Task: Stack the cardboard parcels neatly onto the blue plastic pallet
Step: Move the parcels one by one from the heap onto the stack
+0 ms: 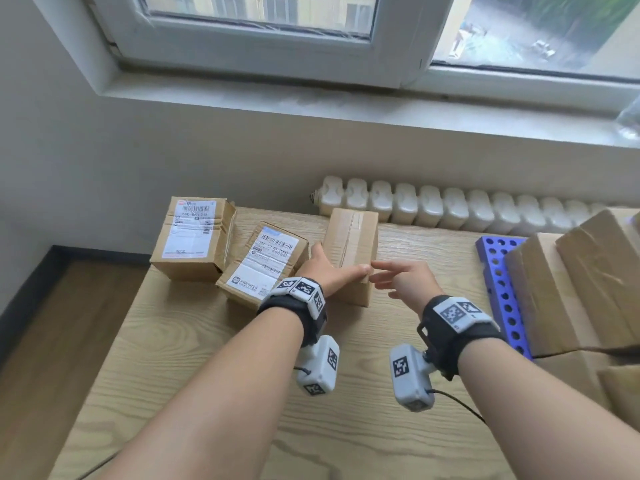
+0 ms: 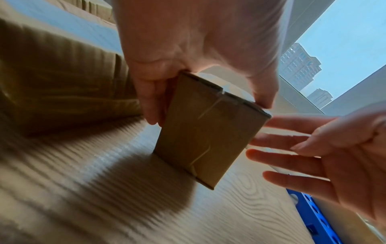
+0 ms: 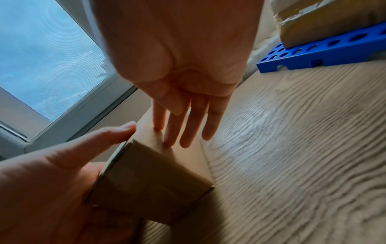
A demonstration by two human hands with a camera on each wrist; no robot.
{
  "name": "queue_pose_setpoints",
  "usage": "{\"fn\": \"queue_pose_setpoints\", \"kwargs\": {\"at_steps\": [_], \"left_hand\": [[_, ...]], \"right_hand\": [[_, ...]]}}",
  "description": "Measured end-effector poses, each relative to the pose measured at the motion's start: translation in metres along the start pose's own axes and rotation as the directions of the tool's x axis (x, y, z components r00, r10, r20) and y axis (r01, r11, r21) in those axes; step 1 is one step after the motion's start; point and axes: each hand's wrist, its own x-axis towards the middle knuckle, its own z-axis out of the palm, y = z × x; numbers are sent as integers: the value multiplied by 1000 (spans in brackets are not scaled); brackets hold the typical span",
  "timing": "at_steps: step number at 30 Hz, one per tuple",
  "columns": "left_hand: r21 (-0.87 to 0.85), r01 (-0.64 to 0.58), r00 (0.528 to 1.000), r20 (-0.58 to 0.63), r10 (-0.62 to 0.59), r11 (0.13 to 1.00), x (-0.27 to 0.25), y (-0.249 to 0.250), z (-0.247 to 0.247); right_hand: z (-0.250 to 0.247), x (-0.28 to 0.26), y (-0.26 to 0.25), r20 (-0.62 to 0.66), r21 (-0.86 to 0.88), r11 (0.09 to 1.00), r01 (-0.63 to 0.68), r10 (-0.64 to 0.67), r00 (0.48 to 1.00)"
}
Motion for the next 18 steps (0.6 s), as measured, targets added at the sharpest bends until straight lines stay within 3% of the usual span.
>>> {"fn": "queue_pose_setpoints", "kwargs": {"at_steps": [5,8,11,15,18], "left_hand": [[177,12,999,-38,-6,984,-14,0,5],[195,3,999,-54,8,981,-23,3,6],[34,18,999,-28,-17,999,-33,5,2],[-235,7,1000,-16,-12,972,-50,15,-13],[-547,85,996,75,-52,833,-57,25,-23]], "right_hand": [[-4,-19,6,73,-27,999,-34,36,997],[-3,-32,7,108,-65,996,-62,69,992],[-3,-42,8,75,-80,993,-91,97,992],[-14,-57,10,-100,14,992,-125,125,987],[-26,-68,7,-148,109,986,-128,143,979]]}}
